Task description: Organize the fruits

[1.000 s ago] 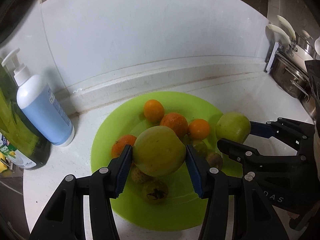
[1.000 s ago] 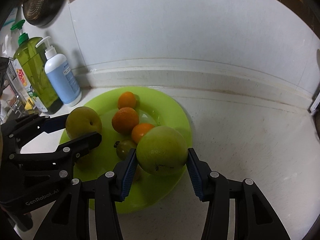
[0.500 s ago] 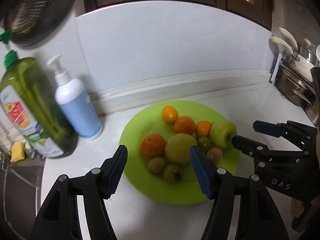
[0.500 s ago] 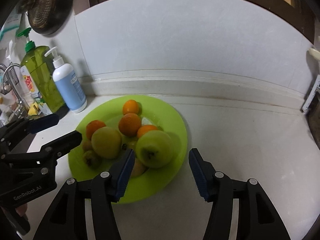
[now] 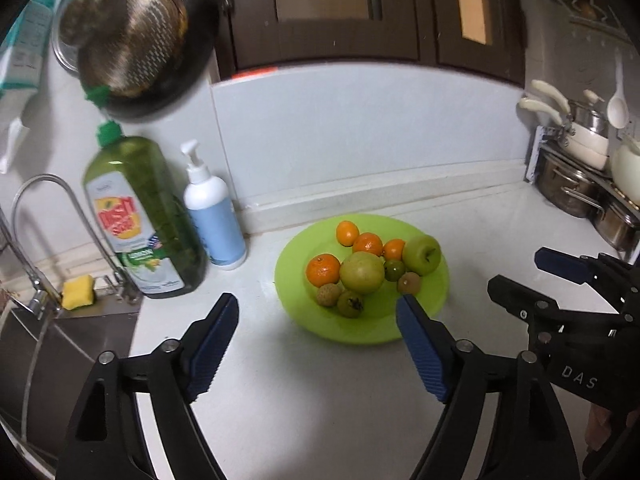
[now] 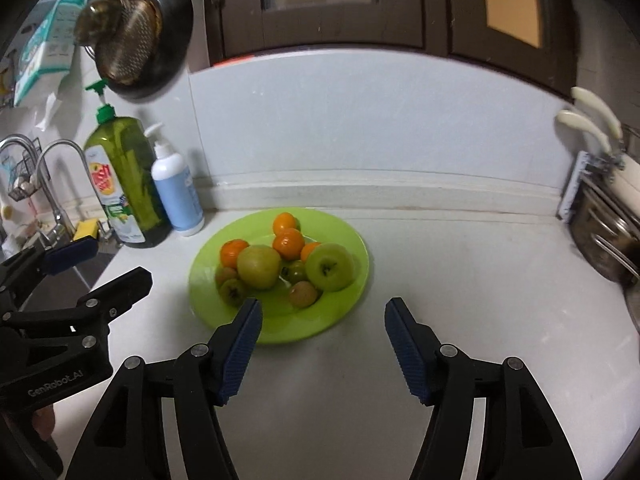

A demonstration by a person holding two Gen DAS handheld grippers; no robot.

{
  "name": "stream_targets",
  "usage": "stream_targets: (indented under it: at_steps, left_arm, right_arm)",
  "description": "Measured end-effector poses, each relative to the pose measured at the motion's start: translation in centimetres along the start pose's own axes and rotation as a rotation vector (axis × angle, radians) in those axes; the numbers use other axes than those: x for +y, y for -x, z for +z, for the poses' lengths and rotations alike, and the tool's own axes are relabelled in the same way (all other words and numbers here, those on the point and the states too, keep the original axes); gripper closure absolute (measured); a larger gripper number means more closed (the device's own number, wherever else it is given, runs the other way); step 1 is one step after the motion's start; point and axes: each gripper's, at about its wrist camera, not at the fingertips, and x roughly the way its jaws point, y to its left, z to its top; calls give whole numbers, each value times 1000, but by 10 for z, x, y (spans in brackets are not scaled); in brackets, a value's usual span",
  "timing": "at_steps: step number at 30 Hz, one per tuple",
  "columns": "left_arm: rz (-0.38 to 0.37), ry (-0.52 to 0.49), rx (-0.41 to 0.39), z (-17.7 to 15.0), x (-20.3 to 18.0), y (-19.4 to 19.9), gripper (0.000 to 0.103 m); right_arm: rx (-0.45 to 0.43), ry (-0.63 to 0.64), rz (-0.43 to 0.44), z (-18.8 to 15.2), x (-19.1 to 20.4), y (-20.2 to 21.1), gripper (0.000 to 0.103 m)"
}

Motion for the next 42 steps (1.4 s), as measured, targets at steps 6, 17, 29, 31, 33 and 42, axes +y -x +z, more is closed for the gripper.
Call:
stream_targets:
  at_steps: [6,17,29,31,33,42]
  left_arm:
    - [3,-22,-36,-14,3,39,12]
    - [50,35,-80,-49,-7,110,1]
    - [81,101,-101,-90,-34,186,0]
    - [83,110,-105,-97,-37,197,0]
    - [81,107,-112,-102,-41,207,0]
    - [94,91,-149,-120,-49,242,0]
  right_arm:
    - [-39,-29,-51,-21,9,44,30]
    - [-102,-36,-60,-55,12,117,22]
    - [-120,-2,-34,-98,2,192,18]
    - [-126,-7,-31,-104,1,202,18]
    - [-130,-3,-36,-110,0,212,18]
    - [-150,-13,-29,-130,1,245,18]
